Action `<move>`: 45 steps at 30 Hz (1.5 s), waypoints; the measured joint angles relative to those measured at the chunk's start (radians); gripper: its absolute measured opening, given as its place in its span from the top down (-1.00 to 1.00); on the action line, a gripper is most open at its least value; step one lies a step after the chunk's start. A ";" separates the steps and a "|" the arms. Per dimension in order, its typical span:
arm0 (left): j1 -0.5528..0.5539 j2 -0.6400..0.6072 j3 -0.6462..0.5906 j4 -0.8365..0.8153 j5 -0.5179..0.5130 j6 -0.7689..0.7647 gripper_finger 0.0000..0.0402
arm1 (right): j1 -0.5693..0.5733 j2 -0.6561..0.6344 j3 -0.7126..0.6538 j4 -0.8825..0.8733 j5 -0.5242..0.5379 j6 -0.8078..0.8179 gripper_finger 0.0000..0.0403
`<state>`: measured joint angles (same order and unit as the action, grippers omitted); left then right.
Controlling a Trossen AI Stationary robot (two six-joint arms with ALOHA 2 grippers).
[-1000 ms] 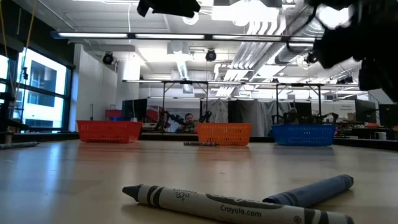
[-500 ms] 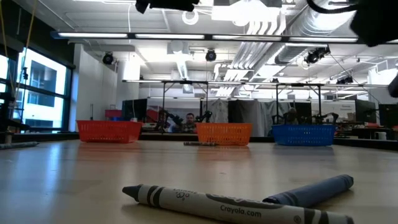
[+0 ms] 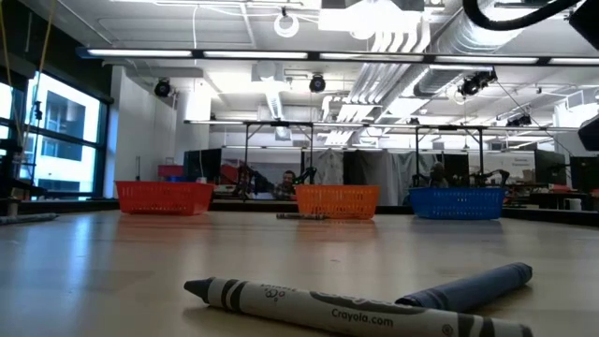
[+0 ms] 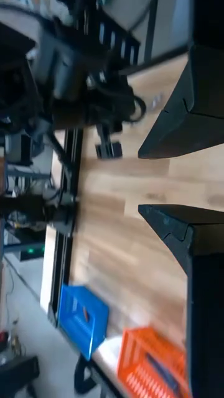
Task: Sort crayons
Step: Put the gray crayon into the red bin
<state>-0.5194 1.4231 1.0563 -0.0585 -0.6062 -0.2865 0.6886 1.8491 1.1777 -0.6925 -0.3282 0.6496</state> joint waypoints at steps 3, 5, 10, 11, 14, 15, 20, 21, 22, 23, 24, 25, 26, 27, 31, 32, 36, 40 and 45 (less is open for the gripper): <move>-0.028 0.000 0.000 0.008 0.000 -0.018 0.43 | 0.010 0.033 0.024 0.023 0.002 -0.031 0.39; -0.042 0.000 0.000 0.012 -0.001 -0.018 0.43 | 0.018 0.047 0.039 0.024 0.005 -0.048 0.34; -0.054 0.000 0.000 0.012 -0.001 -0.018 0.43 | 0.035 0.055 0.053 0.028 0.048 -0.090 0.25; -0.054 0.000 0.000 0.012 -0.002 -0.018 0.43 | 0.035 0.055 0.053 0.026 0.059 -0.103 0.24; -0.052 0.000 0.000 0.012 -0.005 -0.017 0.43 | 0.034 0.055 0.053 0.021 0.067 -0.126 0.22; -0.049 0.000 0.000 0.012 -0.006 -0.016 0.43 | 0.034 0.055 0.053 0.020 0.069 -0.132 0.22; -0.044 0.000 0.000 0.012 -0.008 0.017 0.43 | 0.032 0.055 0.053 0.006 0.113 -0.136 0.21; -0.044 0.000 0.000 0.012 -0.008 0.018 0.43 | 0.032 0.055 0.053 0.004 0.125 -0.140 0.21; -0.044 0.000 0.000 0.012 -0.008 0.018 0.43 | 0.032 0.055 0.053 0.001 0.145 -0.149 0.21; -0.044 0.000 0.000 0.012 -0.008 0.018 0.43 | 0.032 0.055 0.053 0.000 0.165 -0.160 0.21; -0.044 0.000 0.000 0.012 -0.008 0.018 0.43 | 0.032 0.055 0.053 0.000 0.176 -0.172 0.21; -0.044 0.000 0.000 0.012 -0.008 0.019 0.43 | 0.034 0.055 0.053 0.000 0.183 -0.180 0.21; -0.044 0.000 0.000 0.012 -0.008 0.018 0.43 | 0.033 0.055 0.053 0.000 0.183 -0.184 0.21; -0.044 0.000 0.000 0.012 -0.008 0.018 0.43 | 0.034 0.057 0.053 0.000 0.183 -0.183 0.21; -0.044 0.000 0.000 0.012 -0.008 0.018 0.43 | 0.040 0.082 0.052 -0.015 0.183 -0.186 0.21; -0.044 0.000 0.000 0.011 -0.008 0.018 0.43 | 0.043 0.087 0.053 -0.017 0.185 -0.193 0.22; -0.044 0.000 0.000 0.011 -0.008 0.019 0.43 | 0.052 0.114 0.058 -0.033 0.201 -0.228 0.22; -0.044 0.000 0.000 0.011 -0.008 0.019 0.43 | 0.057 0.121 0.057 -0.037 0.272 -0.229 0.22; -0.044 0.000 0.000 0.011 -0.008 0.018 0.43 | 0.057 0.122 0.056 -0.039 0.303 -0.221 0.38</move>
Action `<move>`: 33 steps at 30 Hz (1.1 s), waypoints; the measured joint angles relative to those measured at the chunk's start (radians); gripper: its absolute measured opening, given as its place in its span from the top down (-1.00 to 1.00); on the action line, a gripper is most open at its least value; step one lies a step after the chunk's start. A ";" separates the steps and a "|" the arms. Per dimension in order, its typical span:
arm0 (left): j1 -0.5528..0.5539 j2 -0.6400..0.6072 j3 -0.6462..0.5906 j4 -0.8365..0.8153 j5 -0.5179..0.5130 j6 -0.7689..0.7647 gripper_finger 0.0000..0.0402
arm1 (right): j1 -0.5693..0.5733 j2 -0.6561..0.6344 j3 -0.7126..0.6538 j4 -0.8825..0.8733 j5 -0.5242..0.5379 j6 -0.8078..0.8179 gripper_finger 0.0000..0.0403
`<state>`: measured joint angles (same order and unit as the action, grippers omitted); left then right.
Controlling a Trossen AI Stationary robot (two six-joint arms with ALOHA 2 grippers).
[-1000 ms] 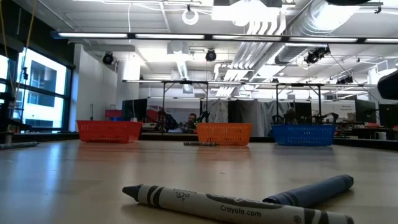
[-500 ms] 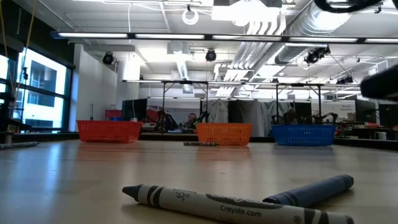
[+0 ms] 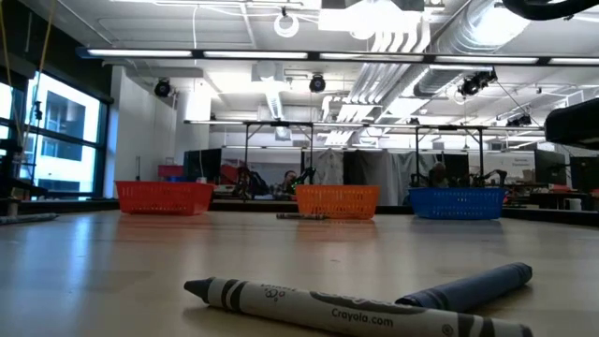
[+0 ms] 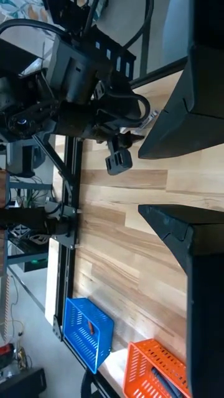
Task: Sort crayons
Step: Put the gray crayon into the red bin
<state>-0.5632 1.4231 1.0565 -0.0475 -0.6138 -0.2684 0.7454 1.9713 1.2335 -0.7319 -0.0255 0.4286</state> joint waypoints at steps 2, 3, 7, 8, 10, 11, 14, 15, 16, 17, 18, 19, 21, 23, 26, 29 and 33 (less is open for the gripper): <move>0.000 0.000 0.000 0.000 0.000 0.000 0.43 | -0.001 0.001 -0.001 0.000 0.006 0.000 0.50; 0.000 0.000 0.000 0.000 0.000 0.000 0.43 | -0.001 0.001 -0.001 0.000 0.010 0.000 0.57; 0.000 0.000 0.000 0.000 0.000 0.000 0.43 | -0.004 0.002 -0.002 -0.002 0.010 0.000 0.89; 0.000 0.000 0.000 0.000 0.000 0.000 0.43 | -0.004 0.002 -0.002 -0.002 0.010 0.001 0.93; 0.000 0.000 0.000 0.000 0.000 0.000 0.43 | -0.004 0.002 -0.002 -0.002 0.010 0.012 0.94; 0.000 0.000 0.000 0.000 0.000 0.000 0.43 | -0.004 0.002 -0.002 -0.002 0.009 0.015 0.93; 0.000 0.000 0.000 0.000 0.000 0.000 0.43 | -0.005 -0.006 -0.003 -0.011 0.012 0.011 0.95; 0.000 0.000 0.000 0.000 0.000 0.000 0.43 | -0.006 -0.014 -0.003 -0.018 0.016 0.009 0.97; 0.000 0.000 0.000 0.000 0.000 0.000 0.43 | -0.008 -0.024 -0.004 -0.025 0.021 0.008 0.98; 0.000 0.000 0.000 0.000 0.000 0.000 0.43 | -0.011 -0.035 -0.005 -0.028 0.026 0.011 0.98; 0.000 0.000 0.000 0.000 0.000 0.000 0.43 | -0.016 -0.050 -0.008 -0.051 0.046 0.014 0.97; 0.000 0.000 0.000 0.000 0.000 0.000 0.43 | -0.024 -0.066 -0.012 -0.088 0.075 0.016 0.97; 0.000 0.000 0.000 0.000 0.000 0.001 0.43 | -0.041 -0.113 -0.013 -0.107 0.129 0.018 0.98; 0.000 0.000 0.000 -0.001 0.000 0.001 0.43 | -0.052 -0.172 -0.006 -0.151 0.181 0.027 0.99; 0.000 0.001 0.000 -0.010 0.000 0.010 0.43 | -0.078 -0.244 -0.010 -0.218 0.257 0.050 0.99; 0.000 0.001 0.000 -0.018 -0.001 0.045 0.43 | -0.113 -0.335 -0.007 -0.233 0.384 0.023 0.99; -0.001 0.001 0.000 -0.033 -0.077 0.087 0.43 | -0.173 -0.447 -0.007 -0.232 0.520 -0.011 0.99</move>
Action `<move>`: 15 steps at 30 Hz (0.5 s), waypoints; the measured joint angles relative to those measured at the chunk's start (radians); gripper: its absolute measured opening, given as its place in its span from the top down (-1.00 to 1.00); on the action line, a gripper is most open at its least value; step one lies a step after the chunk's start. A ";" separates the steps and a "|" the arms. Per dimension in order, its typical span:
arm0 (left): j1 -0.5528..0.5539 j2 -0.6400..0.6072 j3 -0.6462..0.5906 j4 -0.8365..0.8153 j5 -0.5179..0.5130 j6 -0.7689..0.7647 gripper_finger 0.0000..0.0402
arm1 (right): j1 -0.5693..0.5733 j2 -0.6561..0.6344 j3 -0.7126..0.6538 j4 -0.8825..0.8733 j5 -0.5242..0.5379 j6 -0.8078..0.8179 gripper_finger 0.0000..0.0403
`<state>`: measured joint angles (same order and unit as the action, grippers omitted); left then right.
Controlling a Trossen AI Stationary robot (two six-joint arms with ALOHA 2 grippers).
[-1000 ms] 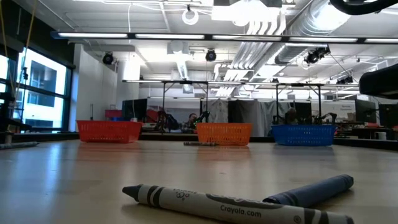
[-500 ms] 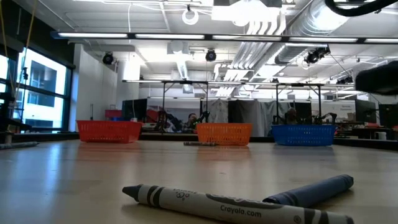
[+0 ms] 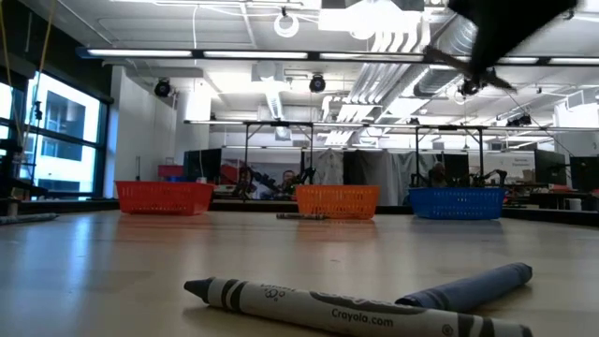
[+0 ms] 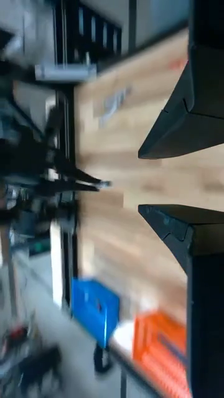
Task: Sort crayons
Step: Put the gray crayon into the red bin
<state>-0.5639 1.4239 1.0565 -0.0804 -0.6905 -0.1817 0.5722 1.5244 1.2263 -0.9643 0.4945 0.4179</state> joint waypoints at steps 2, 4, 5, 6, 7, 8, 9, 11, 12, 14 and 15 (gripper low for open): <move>0.000 0.000 0.000 -0.025 -0.081 0.003 0.43 | -0.033 -0.062 0.001 0.000 0.075 0.002 0.99; 0.000 0.000 0.000 -0.051 -0.160 0.003 0.43 | -0.060 -0.118 0.001 0.000 0.137 -0.001 1.00; 0.000 0.000 0.000 -0.065 -0.199 0.003 0.43 | -0.072 -0.145 0.001 0.002 0.163 -0.008 1.00; 0.001 0.000 0.000 -0.080 -0.238 0.003 0.43 | -0.080 -0.174 0.001 0.004 0.191 -0.014 1.00; 0.001 0.000 0.000 -0.096 -0.278 0.003 0.43 | -0.090 -0.202 0.001 0.004 0.215 -0.024 1.00; 0.001 0.000 0.000 -0.111 -0.322 0.003 0.43 | -0.099 -0.227 0.001 0.004 0.239 -0.035 1.00; 0.001 0.000 0.000 -0.126 -0.368 0.003 0.43 | -0.107 -0.247 0.001 0.004 0.260 -0.050 1.00; 0.001 0.000 0.000 -0.158 -0.479 0.010 0.43 | -0.119 -0.289 0.001 0.003 0.300 -0.065 1.00; 0.001 0.000 0.000 -0.169 -0.545 0.025 0.43 | -0.123 -0.308 0.001 0.003 0.317 -0.071 1.00; 0.001 0.000 0.000 -0.168 -0.695 0.092 0.43 | -0.129 -0.336 0.002 0.004 0.344 -0.082 1.00; 0.003 0.000 0.000 -0.162 -0.771 0.137 0.43 | -0.130 -0.347 0.002 0.003 0.354 -0.088 1.00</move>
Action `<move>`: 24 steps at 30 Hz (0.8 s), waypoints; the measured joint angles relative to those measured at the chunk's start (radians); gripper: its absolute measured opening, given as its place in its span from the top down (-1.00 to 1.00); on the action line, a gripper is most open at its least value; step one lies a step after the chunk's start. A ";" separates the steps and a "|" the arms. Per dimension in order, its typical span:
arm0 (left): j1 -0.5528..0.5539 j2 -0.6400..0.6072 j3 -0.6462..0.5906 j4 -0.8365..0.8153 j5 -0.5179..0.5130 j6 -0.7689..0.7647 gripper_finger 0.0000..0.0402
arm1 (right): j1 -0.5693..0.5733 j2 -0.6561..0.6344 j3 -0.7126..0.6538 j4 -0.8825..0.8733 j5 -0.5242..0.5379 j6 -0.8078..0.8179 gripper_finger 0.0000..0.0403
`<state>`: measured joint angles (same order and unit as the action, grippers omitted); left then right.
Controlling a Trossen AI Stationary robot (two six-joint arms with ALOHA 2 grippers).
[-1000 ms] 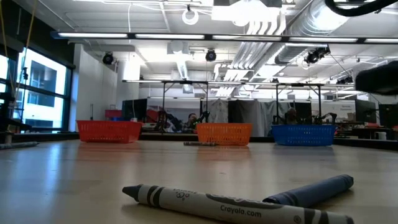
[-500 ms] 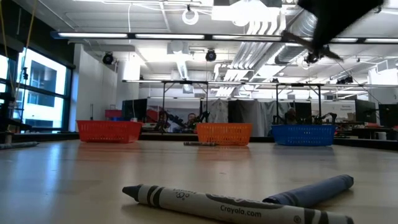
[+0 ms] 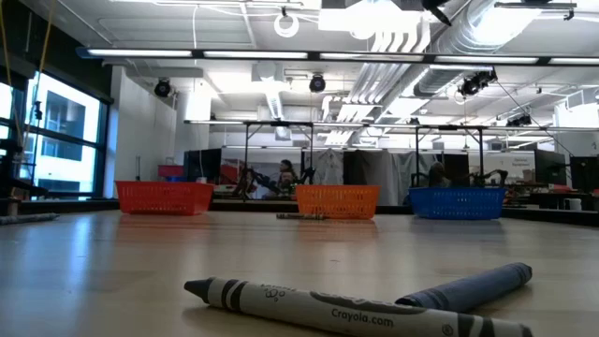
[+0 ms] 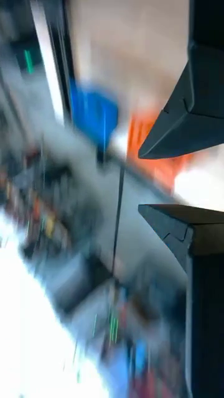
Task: Sort crayons
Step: Put the gray crayon into the red bin
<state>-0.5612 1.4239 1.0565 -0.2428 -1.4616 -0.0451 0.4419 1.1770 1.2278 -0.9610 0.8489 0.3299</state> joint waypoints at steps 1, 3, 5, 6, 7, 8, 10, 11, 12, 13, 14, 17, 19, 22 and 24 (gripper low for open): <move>0.005 0.000 0.000 0.007 -0.070 0.045 0.43 | -0.002 -0.009 0.000 0.000 0.020 -0.010 1.00; 0.024 -0.006 0.000 0.008 -0.107 0.113 0.43 | -0.008 -0.024 0.000 0.000 0.058 -0.030 1.00; 0.052 -0.026 0.000 0.011 -0.068 0.154 0.43 | -0.018 -0.029 0.000 0.000 0.090 -0.057 1.00; 0.074 -0.034 0.000 0.022 -0.074 0.167 0.43 | -0.026 -0.029 0.000 0.000 0.101 -0.071 1.00; 0.100 -0.039 0.000 0.025 -0.097 0.176 0.43 | -0.034 -0.028 0.000 -0.002 0.111 -0.085 1.00; 0.127 -0.044 0.000 0.023 -0.109 0.176 0.43 | -0.044 -0.028 0.000 -0.003 0.118 -0.101 1.00; 0.188 -0.059 0.000 0.011 -0.083 0.158 0.43 | -0.073 -0.028 0.000 -0.005 0.121 -0.123 1.00; 0.221 -0.068 0.000 0.016 -0.049 0.153 0.43 | -0.093 -0.027 0.000 -0.007 0.122 -0.130 1.00; 0.258 -0.073 0.000 0.016 -0.026 0.144 0.43 | -0.113 -0.027 0.000 -0.007 0.128 -0.135 1.00; 0.294 -0.074 0.000 0.017 0.002 0.132 0.43 | -0.134 -0.027 0.000 -0.008 0.136 -0.137 1.00; 0.329 -0.072 0.000 0.011 0.035 0.121 0.43 | -0.158 -0.027 0.000 -0.009 0.141 -0.141 1.00; 0.423 -0.068 0.000 0.004 0.219 0.086 0.43 | -0.223 -0.027 -0.004 -0.004 0.138 -0.150 1.00; 0.478 -0.060 0.000 0.014 0.401 0.078 0.43 | -0.262 -0.028 -0.030 0.027 0.129 -0.160 1.00; 0.529 -0.030 0.000 0.090 0.592 0.090 0.43 | -0.314 -0.027 -0.086 0.119 0.068 -0.211 1.00; 0.546 -0.009 0.000 0.167 0.682 0.151 0.43 | -0.340 -0.027 -0.141 0.242 0.023 -0.283 1.00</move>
<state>-0.0156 1.4149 1.0561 -0.0758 -0.7800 0.1061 0.1014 1.1500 1.0872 -0.7190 0.8718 0.0472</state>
